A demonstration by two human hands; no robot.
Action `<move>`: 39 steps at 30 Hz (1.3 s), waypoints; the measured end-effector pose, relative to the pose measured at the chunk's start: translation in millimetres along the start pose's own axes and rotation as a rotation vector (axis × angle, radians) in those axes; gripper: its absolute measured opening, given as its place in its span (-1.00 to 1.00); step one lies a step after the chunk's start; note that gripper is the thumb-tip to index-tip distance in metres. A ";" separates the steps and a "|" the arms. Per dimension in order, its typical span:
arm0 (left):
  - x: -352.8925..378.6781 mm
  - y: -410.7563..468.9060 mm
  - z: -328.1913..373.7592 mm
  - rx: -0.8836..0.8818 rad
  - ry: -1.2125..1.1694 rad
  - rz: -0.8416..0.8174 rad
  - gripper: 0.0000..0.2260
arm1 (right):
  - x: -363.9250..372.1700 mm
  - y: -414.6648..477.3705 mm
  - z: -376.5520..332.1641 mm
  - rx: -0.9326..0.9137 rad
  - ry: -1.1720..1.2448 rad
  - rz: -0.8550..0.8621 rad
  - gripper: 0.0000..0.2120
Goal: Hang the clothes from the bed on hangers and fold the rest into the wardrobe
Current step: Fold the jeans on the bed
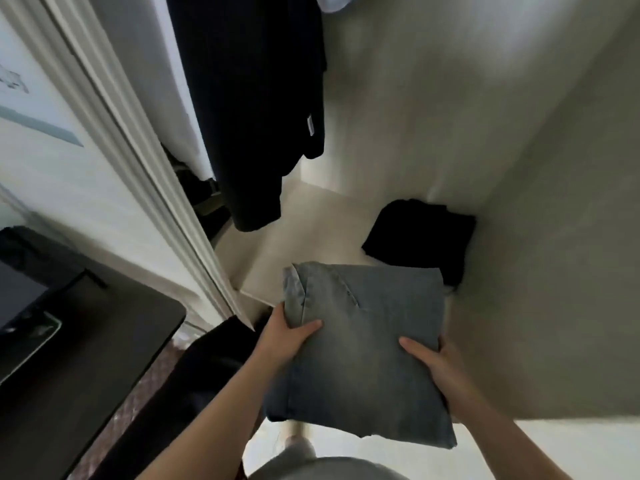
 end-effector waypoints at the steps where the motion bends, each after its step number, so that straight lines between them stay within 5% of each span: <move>1: -2.1 20.6 5.5 -0.006 0.036 -0.018 -0.41 | 4.9 9.9 -4.0 0.002 0.013 0.017 -0.25; 12: -29.7 205.7 10.3 -0.066 0.368 -0.039 -0.38 | 54.6 146.7 -1.8 0.079 0.040 0.143 -0.64; 16: -42.9 253.4 5.0 -0.057 0.390 0.061 -0.30 | 70.2 204.4 5.6 0.099 -0.002 0.122 -0.62; 22: -54.6 286.9 -2.9 0.000 0.415 0.144 -0.44 | 92.0 252.2 13.1 0.123 -0.041 0.028 -0.41; 29: -22.1 214.5 -31.0 0.025 0.925 0.120 -0.24 | 107.0 209.9 44.6 -0.182 -0.850 -0.057 0.08; 33: -0.2 176.9 -65.3 -0.013 1.055 -0.039 -0.21 | 117.9 193.8 77.0 -0.236 -1.221 -0.196 -0.01; 39: 2.5 179.8 -91.2 0.031 1.074 -0.027 -0.29 | 121.0 212.8 89.1 -0.289 -1.307 -0.176 -0.24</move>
Point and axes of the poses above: each hand's wrist, its own y-axis towards the middle knuckle, its own x-axis out of the palm, z = x × y, the point moved 2 cm from there along y, towards the middle knuckle, and after that the axes turned 4 degrees about -z, right-handed, at the moved point
